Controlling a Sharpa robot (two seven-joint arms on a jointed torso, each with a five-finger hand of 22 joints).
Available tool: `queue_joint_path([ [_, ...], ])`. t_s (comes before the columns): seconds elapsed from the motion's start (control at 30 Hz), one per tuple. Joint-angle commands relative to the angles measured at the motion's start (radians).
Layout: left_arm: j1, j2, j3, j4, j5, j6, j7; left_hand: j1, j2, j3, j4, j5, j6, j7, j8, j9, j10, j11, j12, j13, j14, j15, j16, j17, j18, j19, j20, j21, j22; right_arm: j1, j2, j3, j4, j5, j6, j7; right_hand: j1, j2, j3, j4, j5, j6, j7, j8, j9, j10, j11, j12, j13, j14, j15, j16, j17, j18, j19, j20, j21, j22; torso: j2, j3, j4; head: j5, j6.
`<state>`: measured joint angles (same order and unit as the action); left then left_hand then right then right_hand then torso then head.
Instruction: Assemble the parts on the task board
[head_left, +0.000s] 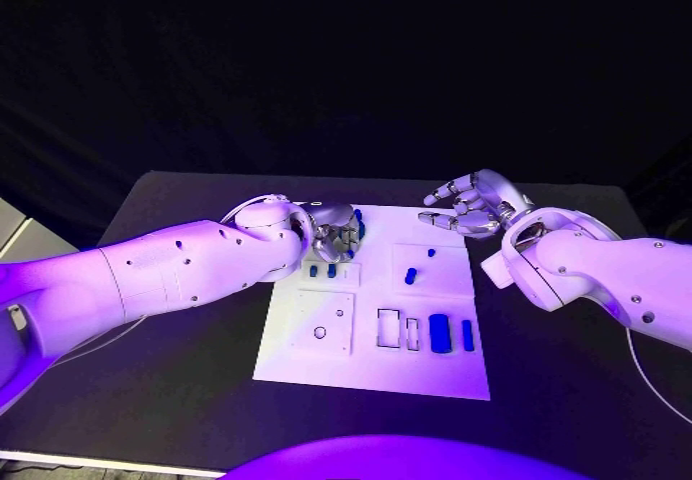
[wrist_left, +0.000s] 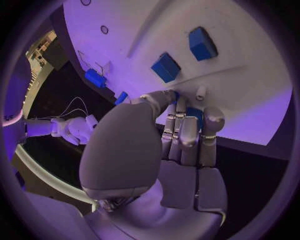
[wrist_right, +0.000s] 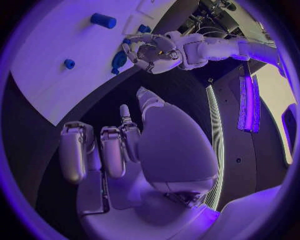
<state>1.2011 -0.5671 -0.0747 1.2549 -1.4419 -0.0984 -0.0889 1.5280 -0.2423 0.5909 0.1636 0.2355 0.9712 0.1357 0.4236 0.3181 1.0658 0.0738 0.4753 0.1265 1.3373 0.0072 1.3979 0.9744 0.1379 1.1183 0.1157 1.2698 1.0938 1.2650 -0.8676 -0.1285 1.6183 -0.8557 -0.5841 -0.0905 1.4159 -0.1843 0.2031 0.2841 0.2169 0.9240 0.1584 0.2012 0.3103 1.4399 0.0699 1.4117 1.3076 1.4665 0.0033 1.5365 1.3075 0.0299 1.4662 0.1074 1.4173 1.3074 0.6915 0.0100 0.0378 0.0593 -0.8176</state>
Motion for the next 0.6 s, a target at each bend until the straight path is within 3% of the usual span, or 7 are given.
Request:
queue_joint_path([
  [0.03,-0.003,-0.005,0.001,0.006,0.032,-0.073,0.035,-0.015,0.005,0.009,-0.009,0.003,0.01,0.001,-0.01,0.009,0.015,-0.002,-0.018,-0.002,0.008,-0.001,0.006,0.004,-0.015,0.008,-0.001,0.008,0.01,-0.001,0.0,0.0,0.002,-0.008,0.014,0.006,0.002,-0.006,0.008,-0.001,0.007,-0.004,-0.004,0.007,-0.001,-0.004,0.0,-0.005,0.122,0.08,-0.006,-0.005,0.172,0.009,0.029,-0.006,-0.004,0.168,0.0,-0.0003,-0.0002,0.0,0.002],
  [0.2,-0.005,-0.025,0.009,0.023,0.064,-0.099,0.039,-0.029,0.001,0.016,-0.018,0.002,0.016,0.001,-0.019,0.013,0.028,-0.001,-0.042,-0.004,0.014,-0.001,0.007,0.006,-0.016,0.015,-0.002,0.015,0.019,-0.001,0.0,0.0,0.001,-0.008,0.015,0.006,0.002,-0.006,0.008,-0.001,0.007,-0.004,-0.004,0.007,-0.001,-0.004,0.0,-0.005,0.122,0.08,-0.006,-0.005,0.172,0.009,0.029,-0.006,-0.004,0.168,0.0,-0.0004,-0.0004,0.0,0.004],
  [0.47,-0.005,-0.093,0.042,0.084,0.133,-0.086,0.037,-0.043,-0.002,0.019,-0.022,0.002,0.02,0.001,-0.027,0.015,0.037,-0.001,-0.062,-0.006,0.018,0.0,0.007,0.006,-0.017,0.017,-0.002,0.017,0.021,-0.002,-0.002,0.0,-0.001,-0.008,0.016,0.005,0.002,-0.006,0.008,-0.001,0.007,-0.004,-0.004,0.007,-0.001,-0.004,0.0,-0.005,0.122,0.08,-0.006,-0.005,0.172,0.009,0.029,-0.006,-0.004,0.168,-0.003,0.0005,0.002,0.0,0.002],
  [0.6,-0.004,-0.128,0.05,0.111,0.149,-0.068,0.028,-0.045,-0.003,0.018,-0.023,0.001,0.02,0.001,-0.029,0.016,0.039,-0.001,-0.066,-0.006,0.018,0.0,0.007,0.005,-0.017,0.018,-0.002,0.017,0.022,-0.002,-0.004,0.0,-0.001,-0.008,0.017,0.004,0.002,-0.006,0.008,-0.001,0.007,-0.004,-0.004,0.007,-0.001,-0.004,0.0,-0.005,0.122,0.08,-0.006,-0.005,0.172,0.009,0.029,-0.006,-0.004,0.168,-0.003,0.0006,0.0038,0.003,0.005],
])
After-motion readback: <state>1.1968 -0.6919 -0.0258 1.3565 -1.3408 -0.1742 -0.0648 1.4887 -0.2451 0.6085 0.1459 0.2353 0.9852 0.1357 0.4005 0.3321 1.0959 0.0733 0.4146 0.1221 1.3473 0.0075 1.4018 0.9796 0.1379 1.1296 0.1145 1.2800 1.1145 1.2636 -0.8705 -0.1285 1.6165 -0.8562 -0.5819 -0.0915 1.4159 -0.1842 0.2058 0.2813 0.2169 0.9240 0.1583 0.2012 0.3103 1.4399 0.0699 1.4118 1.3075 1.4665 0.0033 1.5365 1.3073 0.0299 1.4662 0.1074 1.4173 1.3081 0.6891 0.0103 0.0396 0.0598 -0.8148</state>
